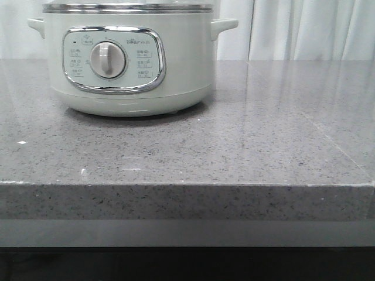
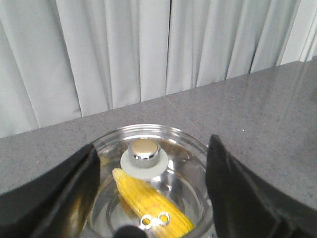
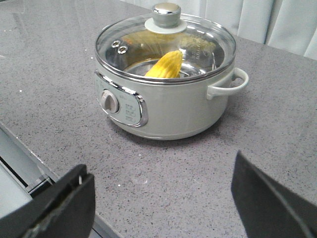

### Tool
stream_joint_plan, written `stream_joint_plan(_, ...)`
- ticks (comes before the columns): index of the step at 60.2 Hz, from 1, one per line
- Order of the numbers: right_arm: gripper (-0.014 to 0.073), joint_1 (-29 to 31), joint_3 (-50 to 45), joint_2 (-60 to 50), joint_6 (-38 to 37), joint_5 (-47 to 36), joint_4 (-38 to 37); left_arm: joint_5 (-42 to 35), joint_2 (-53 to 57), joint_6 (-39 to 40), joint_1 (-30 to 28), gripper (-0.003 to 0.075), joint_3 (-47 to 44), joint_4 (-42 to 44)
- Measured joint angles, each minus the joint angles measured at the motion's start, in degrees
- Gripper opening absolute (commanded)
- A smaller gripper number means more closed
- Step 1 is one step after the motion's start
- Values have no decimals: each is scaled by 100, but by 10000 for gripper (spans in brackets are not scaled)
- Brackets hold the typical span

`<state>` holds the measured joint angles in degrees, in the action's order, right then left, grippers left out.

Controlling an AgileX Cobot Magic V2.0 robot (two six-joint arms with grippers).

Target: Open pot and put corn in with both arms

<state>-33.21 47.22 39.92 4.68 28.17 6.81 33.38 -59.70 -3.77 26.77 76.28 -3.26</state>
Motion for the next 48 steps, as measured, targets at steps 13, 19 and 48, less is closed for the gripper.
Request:
stream_joint_plan(13,582,0,0,0,0,0,0,60,1260,0,0,461,-1482,9)
stream_joint_plan(19,582,0,0,0,0,0,0,69,1771,0,0,461,-2127,9)
stream_joint_plan(48,363,0,0,0,0,0,0,-81,2880,0,0,255,-3566,9)
